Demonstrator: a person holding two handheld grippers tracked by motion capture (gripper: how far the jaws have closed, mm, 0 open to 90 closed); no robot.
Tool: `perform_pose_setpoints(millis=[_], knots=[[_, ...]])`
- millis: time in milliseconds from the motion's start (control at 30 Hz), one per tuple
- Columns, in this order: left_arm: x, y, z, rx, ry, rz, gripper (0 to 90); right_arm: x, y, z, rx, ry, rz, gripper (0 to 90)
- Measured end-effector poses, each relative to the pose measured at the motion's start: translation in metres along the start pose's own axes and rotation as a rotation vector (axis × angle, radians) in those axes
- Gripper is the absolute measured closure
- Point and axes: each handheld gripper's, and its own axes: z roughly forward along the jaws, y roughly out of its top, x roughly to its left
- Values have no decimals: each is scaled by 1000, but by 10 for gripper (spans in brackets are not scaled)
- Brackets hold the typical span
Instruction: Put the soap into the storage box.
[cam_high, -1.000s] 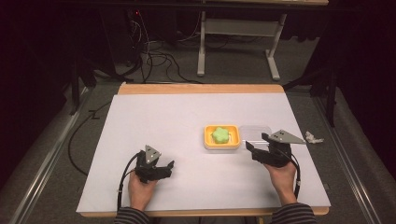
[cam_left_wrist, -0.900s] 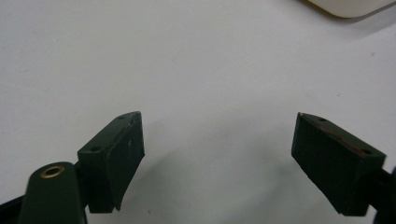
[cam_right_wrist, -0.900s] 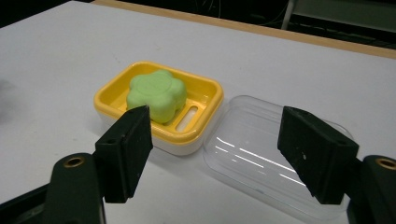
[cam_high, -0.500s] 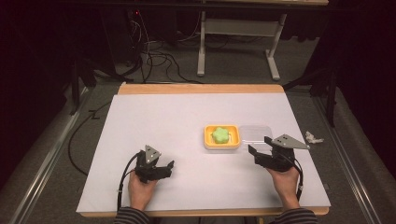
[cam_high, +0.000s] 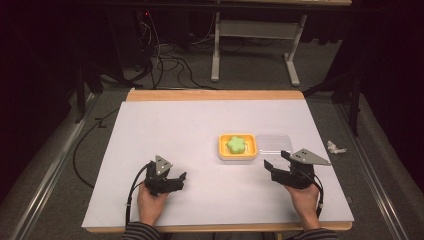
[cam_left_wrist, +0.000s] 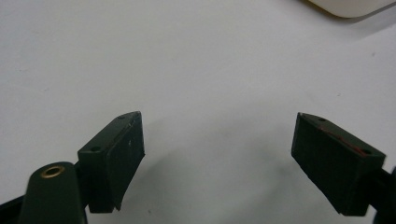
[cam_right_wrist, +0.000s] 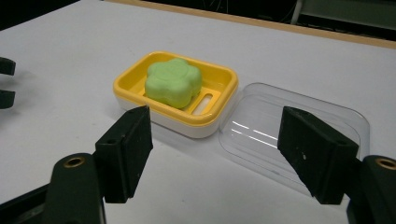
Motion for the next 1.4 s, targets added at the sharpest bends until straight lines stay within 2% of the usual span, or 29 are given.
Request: perform_pose_setpoints(millis=[567, 1400], knots=[[0, 0, 0, -1, 0, 1, 178, 6, -4, -3, -13, 19, -2, 270], [0, 0, 0, -1, -1, 1, 176, 21, -13, 2, 13, 49, -32, 274]])
